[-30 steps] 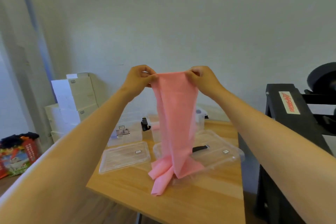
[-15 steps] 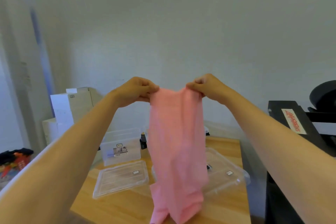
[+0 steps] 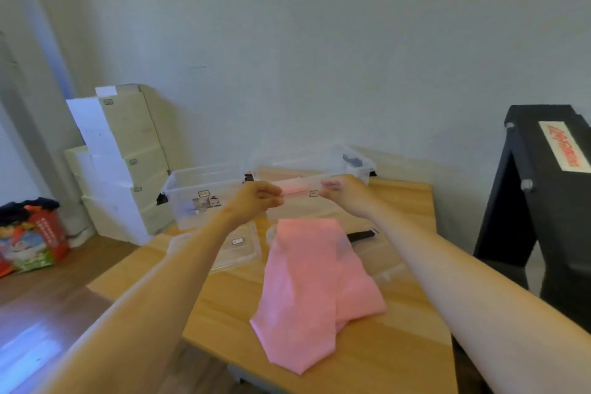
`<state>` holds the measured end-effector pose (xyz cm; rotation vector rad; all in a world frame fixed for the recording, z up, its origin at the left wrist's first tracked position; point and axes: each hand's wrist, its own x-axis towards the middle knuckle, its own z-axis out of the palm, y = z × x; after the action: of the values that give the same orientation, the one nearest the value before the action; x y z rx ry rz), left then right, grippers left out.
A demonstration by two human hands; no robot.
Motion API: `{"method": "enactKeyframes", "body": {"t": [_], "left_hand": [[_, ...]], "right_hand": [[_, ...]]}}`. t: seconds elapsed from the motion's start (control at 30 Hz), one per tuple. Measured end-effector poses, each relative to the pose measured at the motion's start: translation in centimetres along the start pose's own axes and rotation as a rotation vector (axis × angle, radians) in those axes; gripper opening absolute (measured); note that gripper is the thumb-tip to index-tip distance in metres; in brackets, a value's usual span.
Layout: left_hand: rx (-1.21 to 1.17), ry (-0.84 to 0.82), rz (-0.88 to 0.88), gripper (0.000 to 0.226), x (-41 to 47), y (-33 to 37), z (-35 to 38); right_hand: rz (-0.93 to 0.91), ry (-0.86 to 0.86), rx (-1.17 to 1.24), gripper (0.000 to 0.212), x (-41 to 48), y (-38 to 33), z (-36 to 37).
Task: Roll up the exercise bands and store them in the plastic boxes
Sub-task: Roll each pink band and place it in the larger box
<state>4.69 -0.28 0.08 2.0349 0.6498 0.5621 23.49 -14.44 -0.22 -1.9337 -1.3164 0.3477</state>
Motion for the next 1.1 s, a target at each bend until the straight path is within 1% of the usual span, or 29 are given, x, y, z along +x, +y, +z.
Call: {"method": "enactKeyframes", "body": {"t": [0.13, 0.2, 0.27, 0.33, 0.4, 0.47, 0.5, 0.6, 0.67, 0.73, 0.87, 0.9, 0.97, 1.0, 1.03, 1.1], "left_hand": [[0.0, -0.062, 0.03, 0.028, -4.3, -2.6, 2.0], [0.106, -0.127, 0.049, 0.027, -6.9, -4.7, 2.8], [0.228, -0.178, 0.04, 0.028, -9.4, -7.0, 3.5], [0.198, -0.191, -0.02, 0.033, -11.7, -9.0, 4.1], [0.156, -0.21, -0.023, 0.037, -13.3, -10.2, 4.8], [0.177, -0.24, -0.011, 0.031, -14.1, -10.8, 5.2], [0.195, -0.242, -0.016, 0.028, -14.3, -10.9, 5.3], [0.222, -0.227, 0.0, 0.024, -14.1, -11.2, 5.4], [0.212, -0.215, 0.025, 0.023, -14.1, -11.6, 5.3], [0.205, -0.191, 0.03, 0.017, -14.1, -12.0, 5.4], [0.17, -0.173, 0.009, 0.009, -13.9, -12.1, 5.1], [0.148, -0.186, -0.001, 0.01, -13.9, -11.9, 5.0], [0.129, -0.208, 0.005, 0.022, -14.2, -11.8, 5.0], [0.139, -0.203, 0.015, 0.028, -14.4, -11.8, 5.1], [0.156, -0.184, 0.03, 0.028, -14.5, -11.9, 5.3], [0.171, -0.131, 0.039, 0.019, -14.6, -12.2, 5.7]], "right_hand": [[-0.065, -0.076, 0.014, 0.033, -5.3, 0.5, 3.1], [-0.106, -0.14, -0.048, 0.032, -8.6, 0.5, 4.9], [-0.128, -0.198, -0.184, 0.039, -11.3, 0.9, 6.8], [-0.14, -0.224, -0.276, 0.055, -13.1, 1.5, 8.3], [-0.142, -0.246, -0.303, 0.07, -14.4, 2.3, 9.2], [-0.16, -0.242, -0.303, 0.073, -15.0, 3.0, 9.9], [-0.173, -0.212, -0.303, 0.068, -15.1, 3.3, 10.2], [-0.191, -0.074, -0.289, 0.041, -15.0, 3.6, 10.8], [-0.191, -0.03, -0.26, 0.027, -14.6, 3.5, 11.0], [-0.188, -0.029, -0.214, 0.024, -14.4, 3.4, 10.9], [-0.115, -0.101, -0.022, 0.015, -13.8, 3.3, 9.9], [-0.101, -0.103, 0.044, 0.012, -13.7, 3.1, 9.7], [-0.083, -0.081, 0.161, 0.007, -13.5, 2.6, 9.1], [-0.086, -0.065, 0.177, 0.008, -13.3, 2.4, 8.7], [-0.093, -0.049, 0.163, 0.008, -13.1, 2.3, 8.3], [-0.094, -0.028, 0.132, 0.009, -12.8, 2.1, 7.6]]}}
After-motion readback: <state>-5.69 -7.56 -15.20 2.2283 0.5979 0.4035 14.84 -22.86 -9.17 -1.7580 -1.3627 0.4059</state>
